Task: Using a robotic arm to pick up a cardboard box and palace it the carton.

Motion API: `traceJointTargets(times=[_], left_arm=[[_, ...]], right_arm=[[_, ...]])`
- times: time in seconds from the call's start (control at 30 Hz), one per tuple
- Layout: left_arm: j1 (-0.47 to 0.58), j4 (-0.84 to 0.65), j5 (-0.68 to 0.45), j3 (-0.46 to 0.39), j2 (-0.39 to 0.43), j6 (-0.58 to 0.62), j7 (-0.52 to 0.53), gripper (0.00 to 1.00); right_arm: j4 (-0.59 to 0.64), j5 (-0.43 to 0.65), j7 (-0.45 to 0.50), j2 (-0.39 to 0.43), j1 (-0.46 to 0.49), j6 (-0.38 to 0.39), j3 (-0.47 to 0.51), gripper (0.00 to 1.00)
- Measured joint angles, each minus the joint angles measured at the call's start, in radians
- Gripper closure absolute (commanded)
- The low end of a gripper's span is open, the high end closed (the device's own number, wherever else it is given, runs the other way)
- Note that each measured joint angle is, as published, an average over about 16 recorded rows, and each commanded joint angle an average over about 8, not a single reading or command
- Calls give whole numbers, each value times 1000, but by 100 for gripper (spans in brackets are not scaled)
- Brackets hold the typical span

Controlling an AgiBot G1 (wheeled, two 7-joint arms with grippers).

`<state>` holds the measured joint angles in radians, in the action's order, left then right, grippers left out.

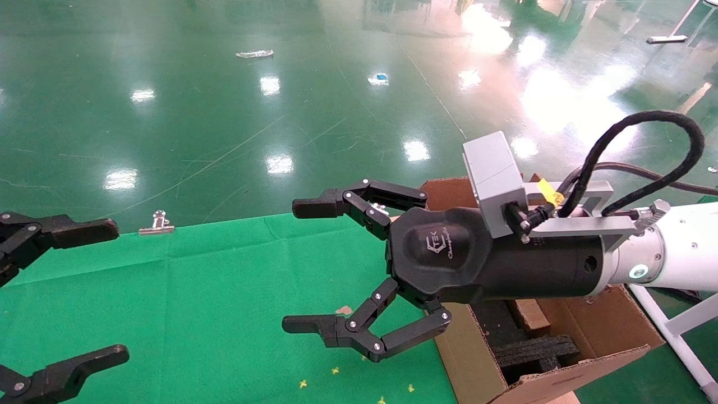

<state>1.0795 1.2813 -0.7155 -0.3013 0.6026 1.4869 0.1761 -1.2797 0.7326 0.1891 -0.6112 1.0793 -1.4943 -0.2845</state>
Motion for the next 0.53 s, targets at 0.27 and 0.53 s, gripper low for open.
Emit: traceJointTargets(times=[0.27,0.53], left_arm=[[0,0,0,0,0,0,0,0],[0,0,0,0,0,0,0,0]], right_arm=[[0,0,0,0,0,0,0,0],[0,0,0,0,0,0,0,0]])
